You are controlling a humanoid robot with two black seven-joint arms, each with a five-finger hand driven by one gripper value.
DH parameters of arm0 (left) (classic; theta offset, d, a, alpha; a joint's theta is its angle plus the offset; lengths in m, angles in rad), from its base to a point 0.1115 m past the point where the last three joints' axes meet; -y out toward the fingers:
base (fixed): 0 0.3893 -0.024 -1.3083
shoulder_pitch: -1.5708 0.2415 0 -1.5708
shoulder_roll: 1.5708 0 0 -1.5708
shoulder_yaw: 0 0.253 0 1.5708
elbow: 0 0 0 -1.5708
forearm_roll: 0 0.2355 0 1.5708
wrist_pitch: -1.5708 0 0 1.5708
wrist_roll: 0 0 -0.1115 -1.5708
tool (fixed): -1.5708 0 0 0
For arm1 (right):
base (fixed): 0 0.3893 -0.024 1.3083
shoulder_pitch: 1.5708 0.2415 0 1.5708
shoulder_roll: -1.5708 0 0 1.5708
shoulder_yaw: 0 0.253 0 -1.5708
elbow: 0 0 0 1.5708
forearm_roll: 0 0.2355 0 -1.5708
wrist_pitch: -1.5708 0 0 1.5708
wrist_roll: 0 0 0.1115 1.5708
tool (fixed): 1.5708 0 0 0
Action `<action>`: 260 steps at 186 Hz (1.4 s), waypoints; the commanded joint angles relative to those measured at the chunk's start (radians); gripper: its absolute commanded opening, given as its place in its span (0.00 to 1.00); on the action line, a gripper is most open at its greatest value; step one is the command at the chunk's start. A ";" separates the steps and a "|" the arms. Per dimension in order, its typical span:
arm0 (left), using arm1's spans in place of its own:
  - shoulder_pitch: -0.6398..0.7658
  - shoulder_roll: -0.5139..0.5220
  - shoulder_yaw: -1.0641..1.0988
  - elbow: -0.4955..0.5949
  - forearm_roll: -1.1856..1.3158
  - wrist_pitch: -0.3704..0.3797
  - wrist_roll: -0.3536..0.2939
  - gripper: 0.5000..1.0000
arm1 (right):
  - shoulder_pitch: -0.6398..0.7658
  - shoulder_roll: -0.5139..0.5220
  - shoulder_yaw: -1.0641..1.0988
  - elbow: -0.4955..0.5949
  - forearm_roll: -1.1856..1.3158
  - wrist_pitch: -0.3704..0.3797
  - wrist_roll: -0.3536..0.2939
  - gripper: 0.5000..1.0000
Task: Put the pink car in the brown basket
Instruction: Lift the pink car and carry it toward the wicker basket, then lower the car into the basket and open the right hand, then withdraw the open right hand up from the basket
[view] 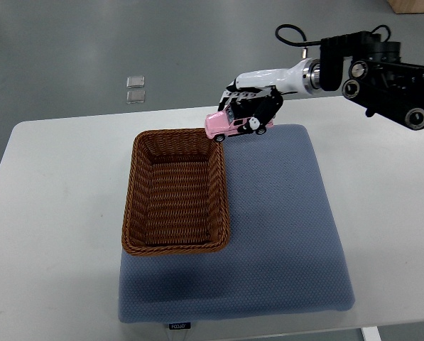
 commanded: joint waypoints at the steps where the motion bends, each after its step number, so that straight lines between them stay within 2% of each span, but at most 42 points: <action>1: 0.000 0.000 0.000 -0.002 0.000 0.000 0.000 1.00 | -0.002 0.139 -0.006 -0.078 0.000 -0.017 -0.001 0.00; 40: 0.000 0.000 -0.002 -0.005 0.000 0.000 0.000 1.00 | -0.060 0.287 -0.009 -0.180 -0.001 -0.070 -0.001 0.00; 73: 0.000 0.000 -0.002 -0.004 0.000 0.000 0.000 1.00 | -0.094 0.291 -0.021 -0.194 -0.004 -0.089 0.001 0.00; 91: 0.000 0.000 0.000 -0.004 0.000 0.000 0.000 1.00 | -0.132 0.291 -0.020 -0.214 -0.004 -0.139 0.004 0.00; 113: 0.000 0.000 -0.002 -0.004 0.000 0.000 0.000 1.00 | -0.155 0.291 -0.020 -0.223 -0.004 -0.147 0.005 0.00; 114: 0.000 0.000 -0.002 -0.004 0.000 0.000 0.000 1.00 | -0.157 0.291 -0.020 -0.225 -0.004 -0.149 0.005 0.07; 115: 0.000 0.000 -0.002 -0.004 0.000 0.000 0.000 1.00 | -0.157 0.291 -0.020 -0.225 -0.004 -0.149 0.005 0.07; 116: 0.000 0.000 -0.002 -0.004 0.000 0.000 0.000 1.00 | -0.160 0.291 -0.020 -0.226 -0.004 -0.149 0.005 0.14; 117: 0.000 0.000 -0.002 -0.004 0.000 0.000 0.000 1.00 | -0.160 0.291 -0.020 -0.226 -0.004 -0.149 0.005 0.14; 118: 0.000 0.000 -0.002 -0.004 0.000 0.000 0.000 1.00 | -0.161 0.291 -0.020 -0.228 -0.004 -0.150 0.005 0.22; 119: 0.000 0.000 -0.002 -0.004 0.000 0.000 0.000 1.00 | -0.161 0.291 -0.020 -0.228 -0.004 -0.150 0.005 0.22; 120: 0.000 0.000 -0.002 -0.004 0.000 0.000 0.000 1.00 | -0.163 0.291 -0.020 -0.229 -0.004 -0.150 0.005 0.29; 121: 0.000 0.000 -0.002 -0.004 0.000 0.000 0.000 1.00 | -0.163 0.291 -0.020 -0.230 -0.004 -0.150 0.005 0.29; 122: 0.000 0.000 -0.002 -0.004 0.000 0.000 0.000 1.00 | -0.166 0.291 -0.020 -0.231 -0.003 -0.152 0.005 0.35; 126: 0.000 0.000 -0.002 -0.004 0.000 0.000 0.000 1.00 | -0.169 0.291 -0.018 -0.233 -0.003 -0.153 0.005 0.43; 141: 0.000 0.000 -0.002 -0.004 0.000 0.000 0.000 1.00 | -0.183 0.291 -0.014 -0.236 -0.001 -0.159 0.007 0.60; 155: 0.000 0.000 -0.002 -0.004 0.000 0.000 0.000 1.00 | -0.193 0.291 -0.003 -0.236 0.000 -0.162 0.007 0.71; 181: 0.000 0.000 -0.002 -0.004 0.000 0.000 0.000 1.00 | -0.192 0.291 0.011 -0.236 0.004 -0.167 0.008 0.78; 210: 0.000 0.000 -0.002 -0.004 0.000 0.000 -0.002 1.00 | -0.189 0.291 0.132 -0.237 0.004 -0.173 0.008 0.79; 239: 0.000 0.000 -0.002 -0.004 0.000 0.000 0.000 1.00 | -0.212 0.291 0.365 -0.242 0.068 -0.173 0.008 0.79; 260: 0.000 0.000 -0.002 -0.004 0.000 0.000 0.000 1.00 | -0.327 0.242 0.607 -0.237 0.252 -0.173 0.036 0.79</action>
